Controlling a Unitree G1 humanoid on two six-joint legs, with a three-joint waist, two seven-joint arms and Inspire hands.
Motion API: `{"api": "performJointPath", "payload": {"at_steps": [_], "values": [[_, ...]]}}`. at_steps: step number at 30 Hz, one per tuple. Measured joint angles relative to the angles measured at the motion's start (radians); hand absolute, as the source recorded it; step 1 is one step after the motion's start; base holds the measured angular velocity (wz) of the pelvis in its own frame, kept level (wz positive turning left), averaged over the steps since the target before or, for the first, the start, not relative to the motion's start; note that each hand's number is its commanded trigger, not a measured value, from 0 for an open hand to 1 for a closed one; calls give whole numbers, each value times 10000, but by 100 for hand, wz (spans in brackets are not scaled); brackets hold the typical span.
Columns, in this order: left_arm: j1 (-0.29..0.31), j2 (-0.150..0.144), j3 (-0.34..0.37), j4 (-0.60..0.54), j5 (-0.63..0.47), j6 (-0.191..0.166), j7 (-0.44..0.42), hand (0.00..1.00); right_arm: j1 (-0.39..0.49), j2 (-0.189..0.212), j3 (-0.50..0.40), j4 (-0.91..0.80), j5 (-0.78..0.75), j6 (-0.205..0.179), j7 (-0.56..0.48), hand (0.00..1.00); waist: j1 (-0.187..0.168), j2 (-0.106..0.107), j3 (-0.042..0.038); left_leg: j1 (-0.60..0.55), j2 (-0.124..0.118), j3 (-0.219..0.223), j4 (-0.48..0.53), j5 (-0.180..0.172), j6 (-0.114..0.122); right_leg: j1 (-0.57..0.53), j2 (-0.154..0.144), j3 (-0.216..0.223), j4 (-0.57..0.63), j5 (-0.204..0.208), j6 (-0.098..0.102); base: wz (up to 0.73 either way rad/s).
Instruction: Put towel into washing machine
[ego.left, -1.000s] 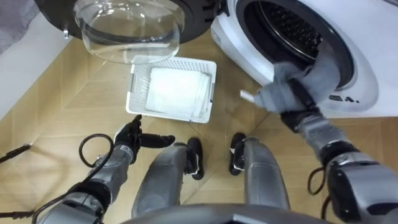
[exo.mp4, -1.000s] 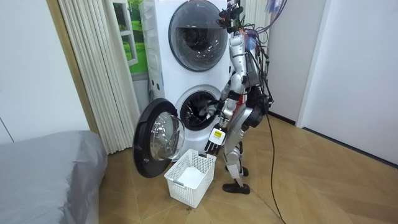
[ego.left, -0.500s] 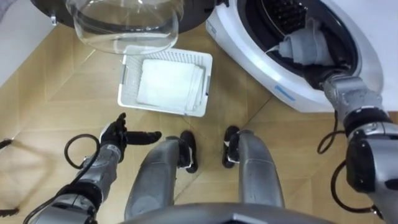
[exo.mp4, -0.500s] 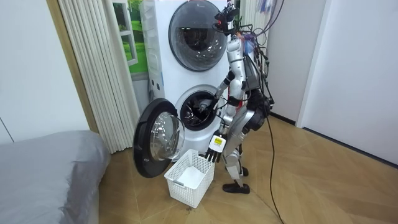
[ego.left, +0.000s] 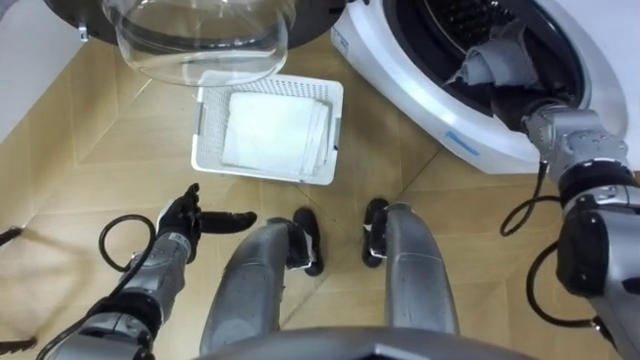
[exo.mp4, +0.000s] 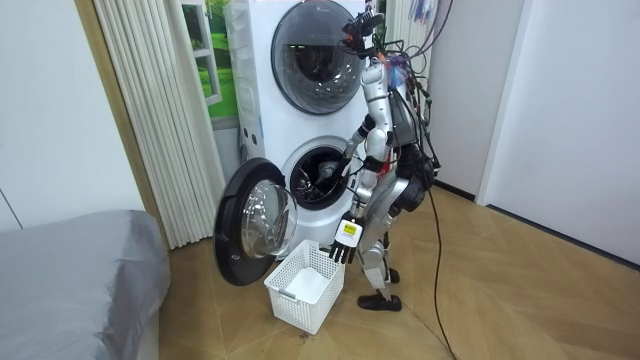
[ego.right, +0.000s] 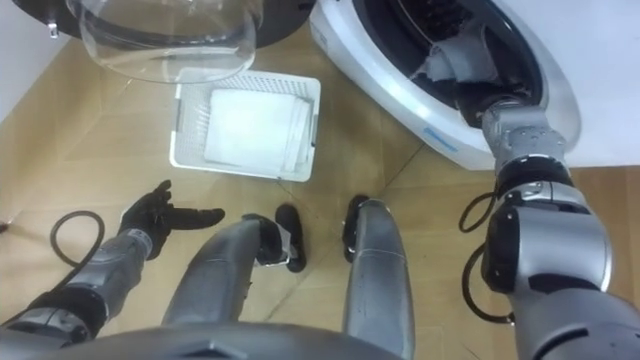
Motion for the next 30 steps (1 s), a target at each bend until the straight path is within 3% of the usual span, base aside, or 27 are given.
{"api": "performJointPath", "payload": {"at_steps": [8, 12, 19, 25, 30], "values": [[25, -127, -33, -166, 422, 222, 88, 0, -280, 0, -175, 0, 24, -216, -923, 0, 32, 165, -34, 1, -1, 65, -32, 20, 34, -24, -27, 13, 10, 1, 12, 1], [-92, -214, -32, -203, 428, 225, 245, 0, -294, 2, -173, 1, 361, -355, -1031, 0, 85, 211, -62, 38, 3, 137, -95, 31, 40, -32, -31, 35, 0, -2, 16, 0], [-62, -240, -38, -184, 428, 202, 238, 0, -151, 7, -180, 361, 686, -761, -967, 0, 329, 248, -42, 575, 4, 203, -409, 40, 33, 472, -20, 14, -260, -2, 34, -2], [-238, -239, -23, 342, 428, 57, 36, 0, 475, 19, -167, 400, 667, -985, -146, 0, 589, 275, -28, 1074, 14, 169, -722, 53, 11, 1011, 23, -70, -595, 14, 65, 0], [-200, -215, -22, 724, 433, 35, -160, 0, 1358, 95, -65, 607, 192, -1301, 899, 0, 648, 512, -16, 1802, 52, -173, -1204, 96, -65, 2042, 188, -429, -1400, 102, 137, 9]]}}
